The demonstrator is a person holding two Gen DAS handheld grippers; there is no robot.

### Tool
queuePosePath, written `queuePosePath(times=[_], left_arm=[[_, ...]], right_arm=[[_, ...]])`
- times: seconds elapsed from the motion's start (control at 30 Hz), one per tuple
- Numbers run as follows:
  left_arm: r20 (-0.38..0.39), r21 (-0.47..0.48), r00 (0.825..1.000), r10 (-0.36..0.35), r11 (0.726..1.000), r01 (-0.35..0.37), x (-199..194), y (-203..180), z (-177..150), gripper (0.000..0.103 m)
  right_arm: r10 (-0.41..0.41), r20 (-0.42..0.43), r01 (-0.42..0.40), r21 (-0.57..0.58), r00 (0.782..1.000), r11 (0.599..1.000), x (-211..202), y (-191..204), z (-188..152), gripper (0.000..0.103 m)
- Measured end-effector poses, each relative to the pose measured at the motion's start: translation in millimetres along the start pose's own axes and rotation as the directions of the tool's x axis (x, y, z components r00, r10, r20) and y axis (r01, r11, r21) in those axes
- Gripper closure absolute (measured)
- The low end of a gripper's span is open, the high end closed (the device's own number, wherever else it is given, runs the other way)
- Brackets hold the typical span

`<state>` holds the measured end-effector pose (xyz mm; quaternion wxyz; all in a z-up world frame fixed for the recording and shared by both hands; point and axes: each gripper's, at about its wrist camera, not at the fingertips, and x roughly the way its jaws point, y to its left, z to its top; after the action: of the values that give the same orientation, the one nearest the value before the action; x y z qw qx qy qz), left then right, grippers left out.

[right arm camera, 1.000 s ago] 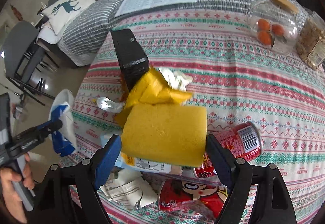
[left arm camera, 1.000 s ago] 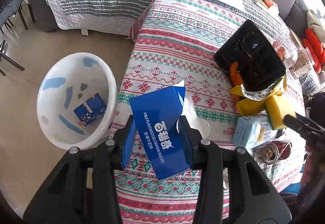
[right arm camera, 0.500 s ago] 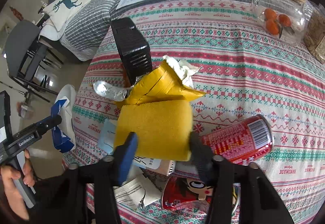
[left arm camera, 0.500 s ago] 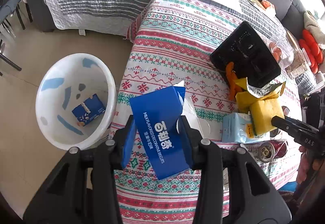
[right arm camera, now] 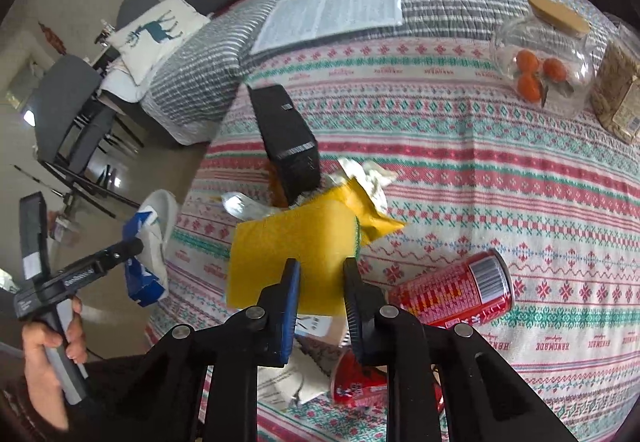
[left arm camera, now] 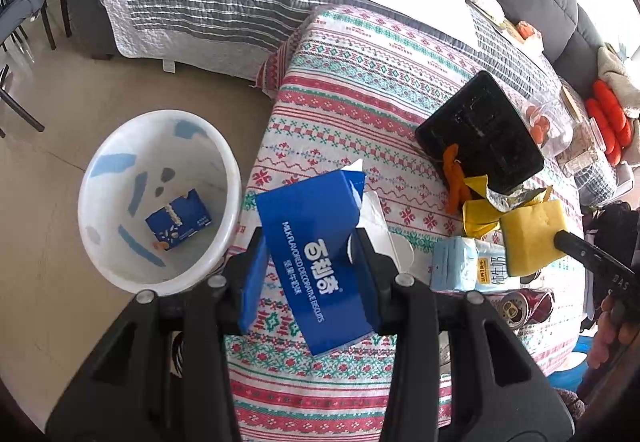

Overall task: Collect trash
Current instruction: 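Carry the blue biscuit box over the wastebasket with the left tool, then drop the box in the wastebasket while the right tool grasps the yellow sponge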

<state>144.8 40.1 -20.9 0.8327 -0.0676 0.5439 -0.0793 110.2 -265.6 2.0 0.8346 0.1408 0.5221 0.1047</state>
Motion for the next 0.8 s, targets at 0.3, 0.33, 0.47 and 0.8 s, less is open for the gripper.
queuePosePath(times=[0.3, 0.33, 0.47, 0.8], left_arm=[[0.019, -0.033, 1.0, 0.024, 0.999, -0.023, -5, 17, 5, 0.059], [0.022, -0.04, 0.999, 0.028, 0.999, -0.027, -6, 19, 5, 0.059], [0.038, -0.067, 0.999, 0.036, 0.997, -0.034, -12, 33, 6, 0.059], [0.046, -0.16, 0.979, 0.198, 0.969, -0.188, -12, 100, 19, 0.059]], right_arm=[[0.048, 0.053, -0.044, -0.067, 0.997, 0.997, -8, 37, 13, 0.081], [0.053, 0.056, -0.049, -0.076, 0.997, 0.996, -7, 43, 14, 0.081], [0.066, 0.042, -0.062, -0.091, 0.997, 0.994, 7, 62, 19, 0.081], [0.088, -0.008, -0.089, -0.142, 0.996, 0.986, 50, 120, 23, 0.081]])
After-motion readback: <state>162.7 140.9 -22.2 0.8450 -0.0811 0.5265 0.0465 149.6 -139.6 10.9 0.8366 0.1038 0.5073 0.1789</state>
